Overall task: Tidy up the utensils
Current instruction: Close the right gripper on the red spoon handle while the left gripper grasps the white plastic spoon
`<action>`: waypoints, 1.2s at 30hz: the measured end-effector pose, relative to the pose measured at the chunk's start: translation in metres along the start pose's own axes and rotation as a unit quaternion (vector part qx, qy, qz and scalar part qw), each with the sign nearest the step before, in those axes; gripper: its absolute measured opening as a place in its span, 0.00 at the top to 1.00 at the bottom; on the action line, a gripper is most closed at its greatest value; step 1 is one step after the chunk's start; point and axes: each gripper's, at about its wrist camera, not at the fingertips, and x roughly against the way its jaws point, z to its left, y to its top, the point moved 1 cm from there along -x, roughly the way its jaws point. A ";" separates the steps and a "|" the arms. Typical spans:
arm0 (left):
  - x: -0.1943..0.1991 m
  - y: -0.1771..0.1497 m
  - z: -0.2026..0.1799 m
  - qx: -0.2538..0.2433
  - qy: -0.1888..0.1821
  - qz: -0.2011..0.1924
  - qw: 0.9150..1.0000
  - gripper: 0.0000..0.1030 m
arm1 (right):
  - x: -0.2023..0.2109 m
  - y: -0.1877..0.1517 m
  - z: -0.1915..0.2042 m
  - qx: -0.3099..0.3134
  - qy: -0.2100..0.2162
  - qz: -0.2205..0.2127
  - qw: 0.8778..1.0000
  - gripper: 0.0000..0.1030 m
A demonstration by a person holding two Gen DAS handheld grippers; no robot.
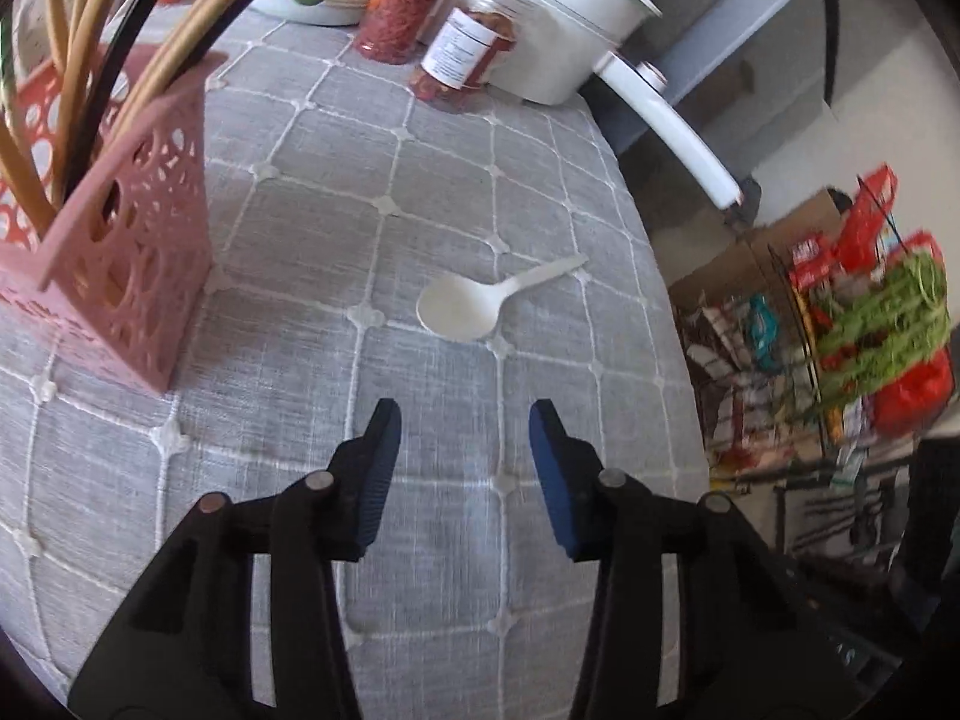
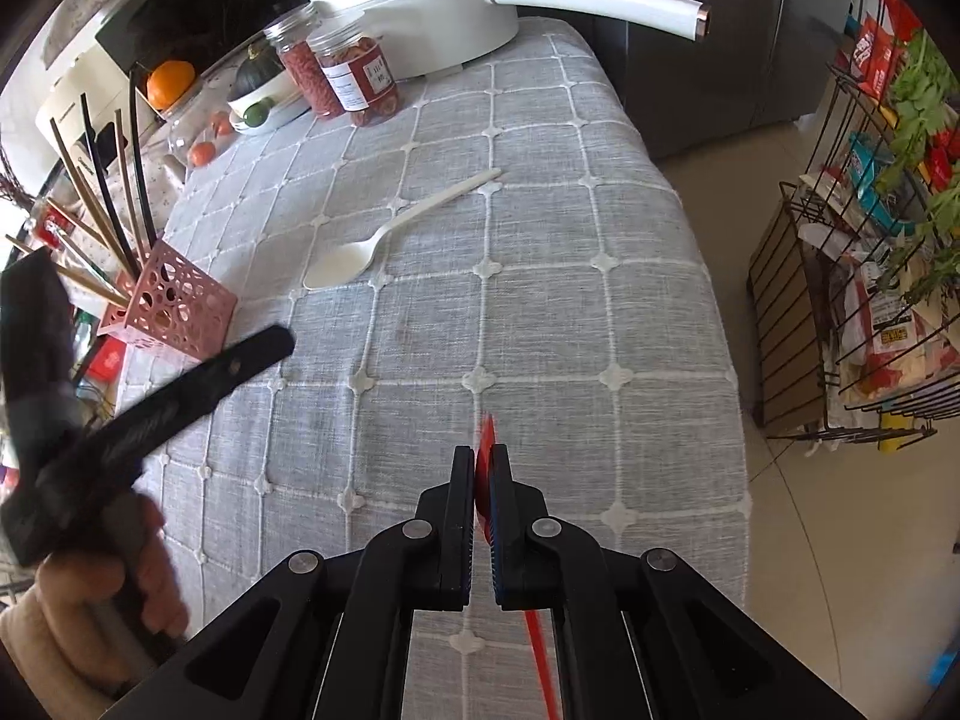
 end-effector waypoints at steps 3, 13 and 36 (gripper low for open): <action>-0.005 0.005 0.005 0.030 0.000 -0.025 0.999 0.55 | 0.001 -0.004 -0.005 -0.002 0.003 0.002 1.000 0.96; -0.026 0.012 0.003 0.062 -0.006 -0.043 0.997 0.70 | -0.001 -0.011 -0.006 0.000 0.007 0.008 1.000 0.96; -0.026 0.018 0.000 0.055 0.018 -0.054 0.997 0.56 | 0.002 -0.009 -0.004 -0.019 0.015 0.001 1.000 0.96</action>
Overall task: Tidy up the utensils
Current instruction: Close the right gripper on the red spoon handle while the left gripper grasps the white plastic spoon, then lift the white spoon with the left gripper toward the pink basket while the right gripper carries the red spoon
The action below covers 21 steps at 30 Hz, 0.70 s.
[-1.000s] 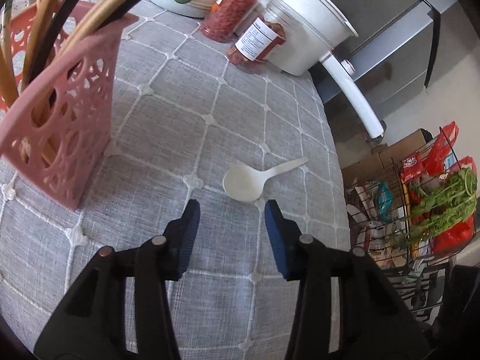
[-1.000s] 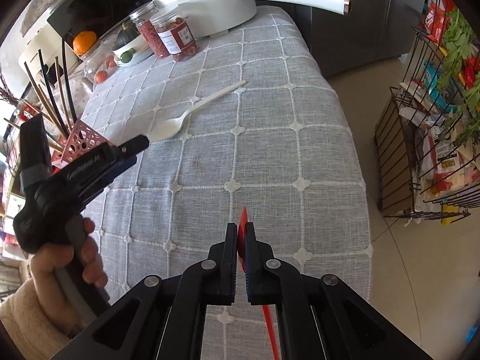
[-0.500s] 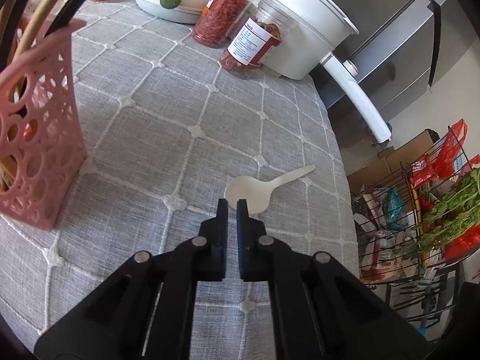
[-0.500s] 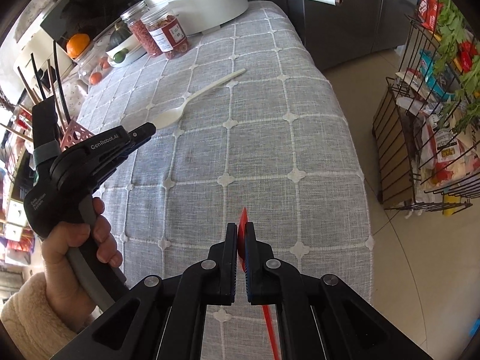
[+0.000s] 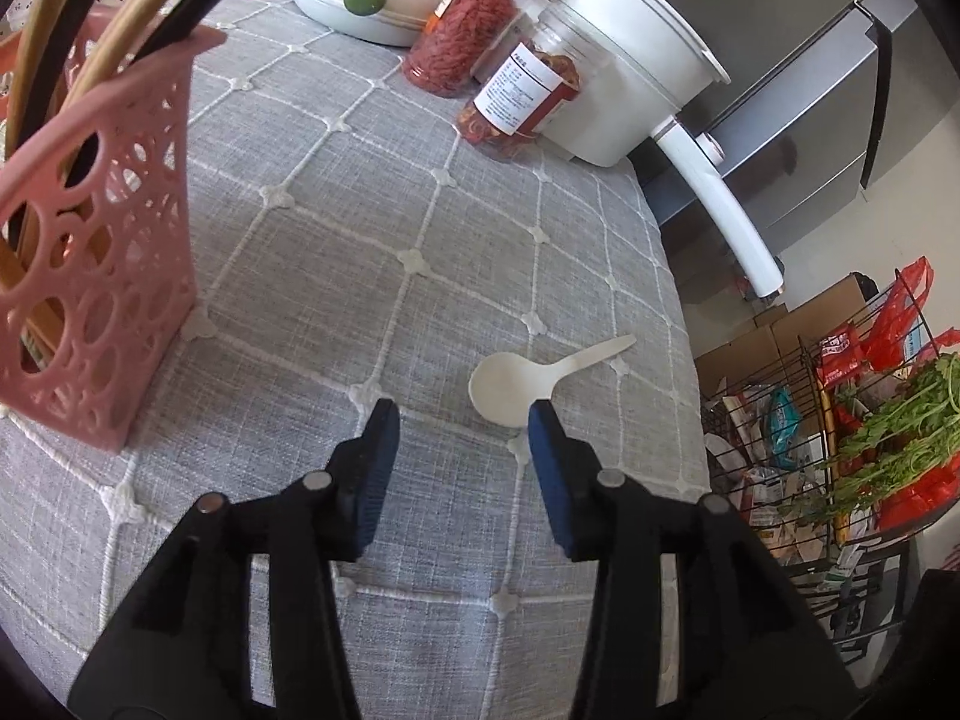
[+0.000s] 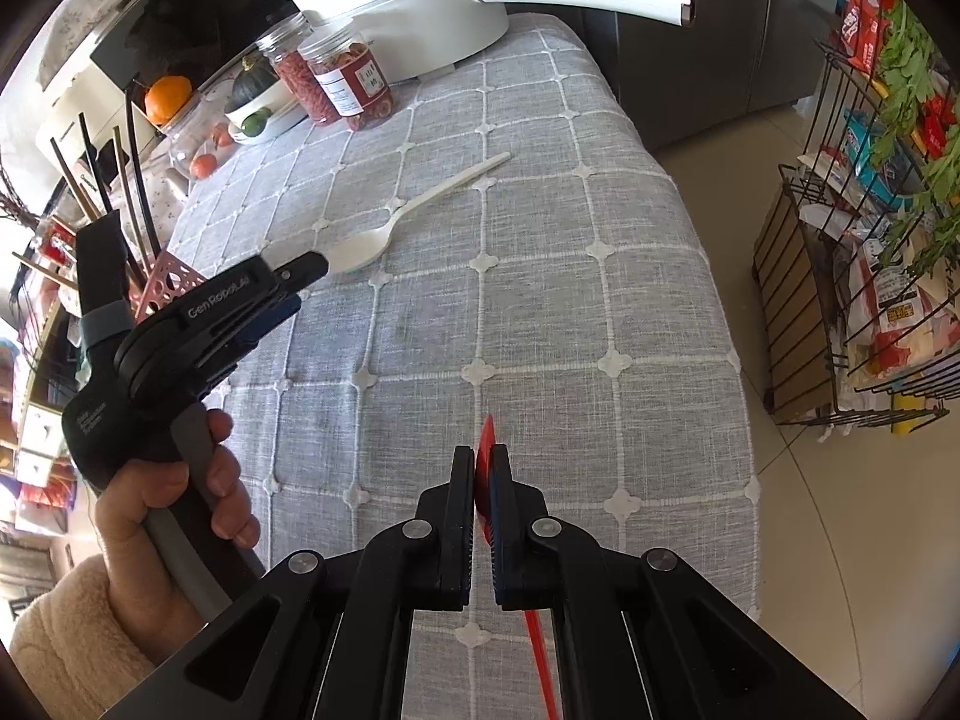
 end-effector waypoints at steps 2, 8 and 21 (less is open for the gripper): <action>-0.003 -0.001 -0.002 0.002 0.002 -0.004 1.000 0.56 | -0.001 -0.001 -0.002 -0.001 -0.001 0.003 1.000 0.96; -0.016 -0.001 -0.011 0.013 0.004 -0.012 1.000 0.71 | -0.004 -0.003 -0.009 -0.005 -0.002 0.009 1.000 0.96; -0.013 0.005 -0.022 -0.036 0.056 -0.044 0.997 0.96 | -0.004 -0.004 -0.012 -0.009 -0.002 0.010 1.000 0.96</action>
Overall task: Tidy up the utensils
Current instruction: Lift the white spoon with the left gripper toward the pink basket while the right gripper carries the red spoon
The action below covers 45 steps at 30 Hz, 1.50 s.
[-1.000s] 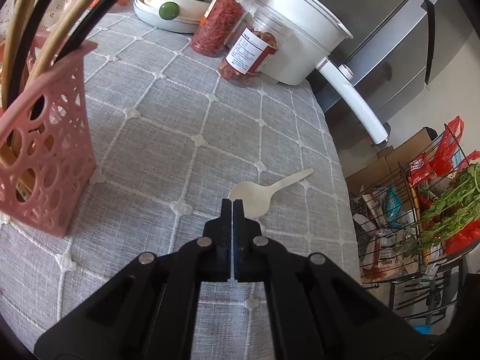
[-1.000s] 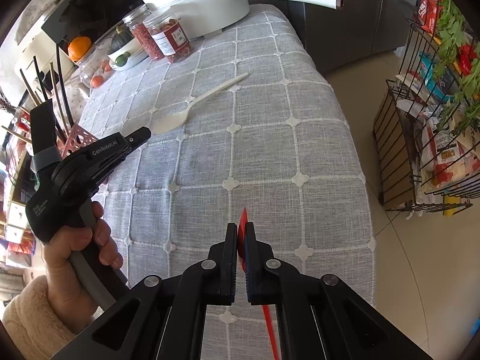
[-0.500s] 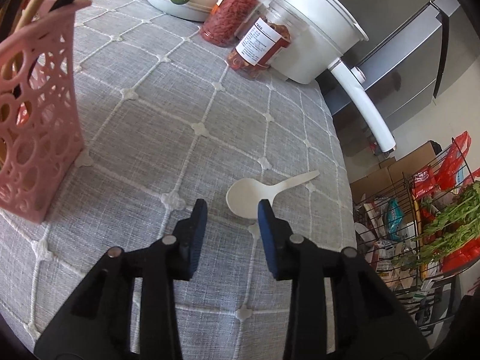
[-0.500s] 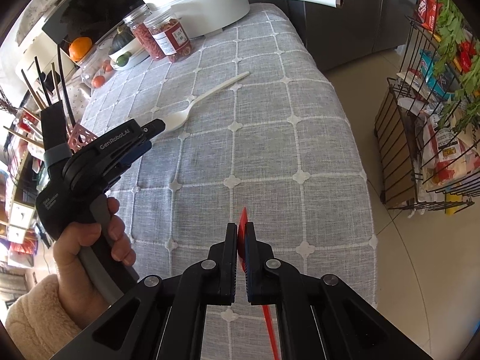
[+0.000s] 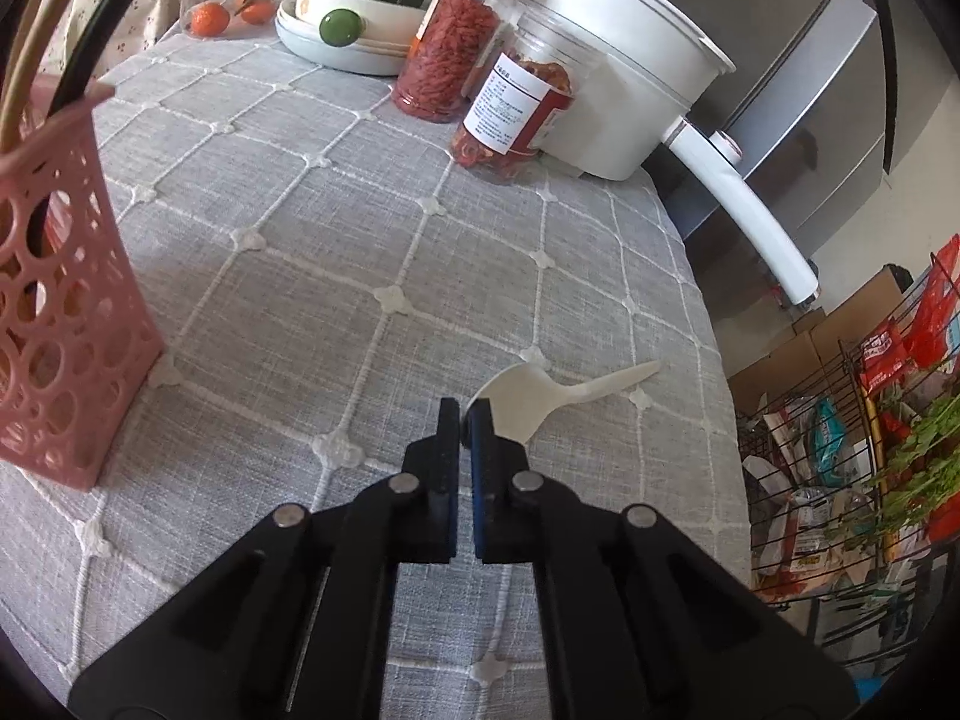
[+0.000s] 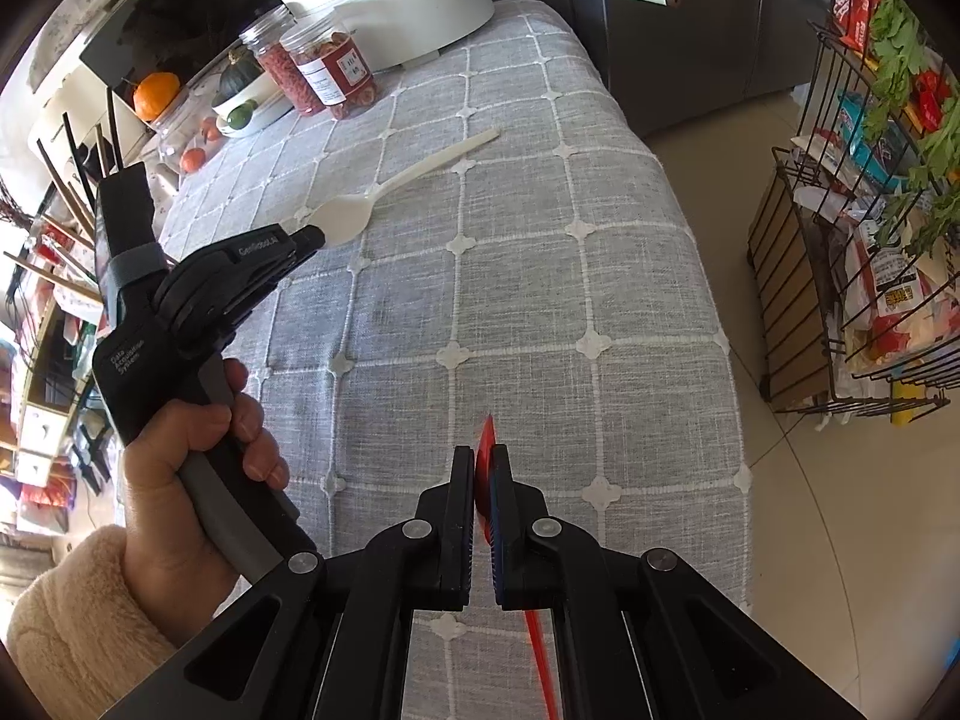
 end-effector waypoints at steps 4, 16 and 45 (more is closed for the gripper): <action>0.018 0.000 -0.009 -0.051 0.005 -0.008 0.999 0.97 | 0.004 0.002 -0.001 -0.005 -0.001 -0.007 1.000 0.96; 0.119 0.008 -0.011 -0.216 -0.011 -0.065 0.974 0.97 | 0.035 0.008 0.000 -0.026 0.009 -0.062 0.998 0.96; 0.258 0.066 0.051 -0.492 0.171 -0.019 0.854 0.97 | 0.096 0.036 0.097 0.003 0.111 -0.220 0.969 0.96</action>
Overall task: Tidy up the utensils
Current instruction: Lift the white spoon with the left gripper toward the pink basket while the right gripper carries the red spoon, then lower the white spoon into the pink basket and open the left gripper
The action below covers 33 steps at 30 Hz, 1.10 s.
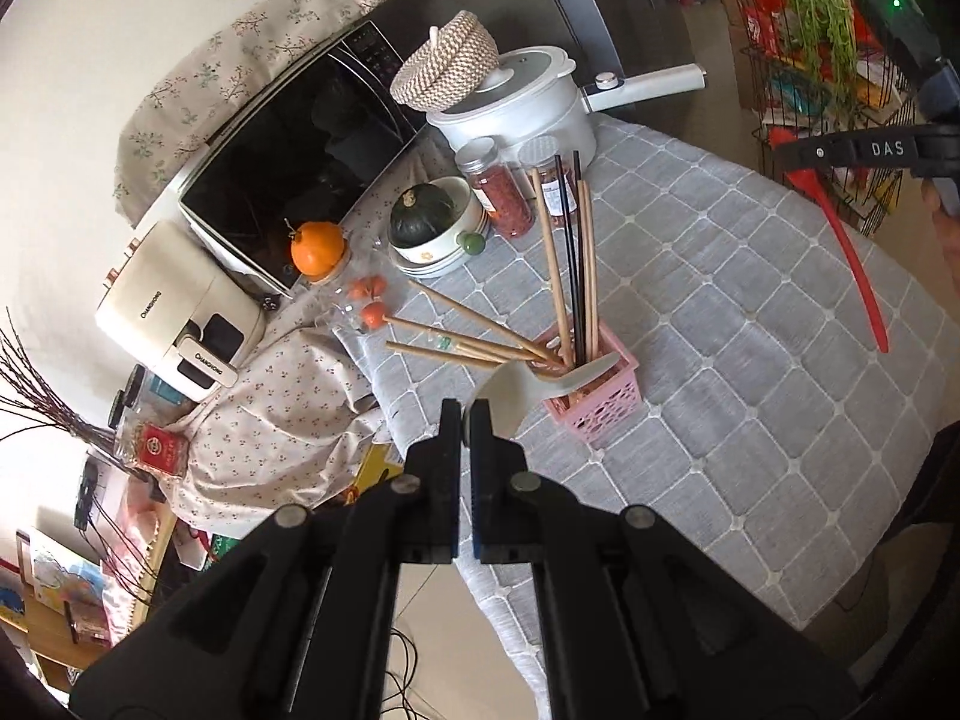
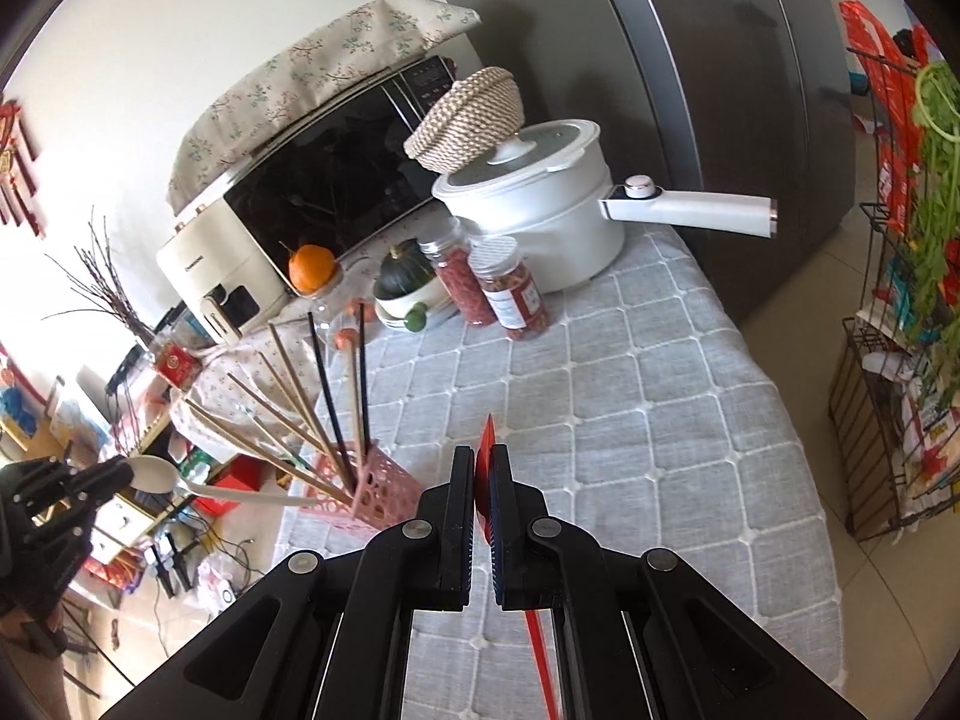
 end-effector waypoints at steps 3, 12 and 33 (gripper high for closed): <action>-0.012 0.005 -0.003 -0.006 -0.001 0.009 1.000 0.97 | -0.006 0.001 0.007 0.002 0.004 0.000 1.000 0.96; -0.056 0.020 -0.006 -0.004 -0.026 0.058 0.998 0.97 | -0.016 0.000 0.013 0.007 0.006 0.004 1.000 0.96; -0.083 0.028 0.012 0.144 -0.077 -0.005 0.987 0.85 | -0.023 -0.001 0.048 0.030 0.050 -0.041 0.997 0.96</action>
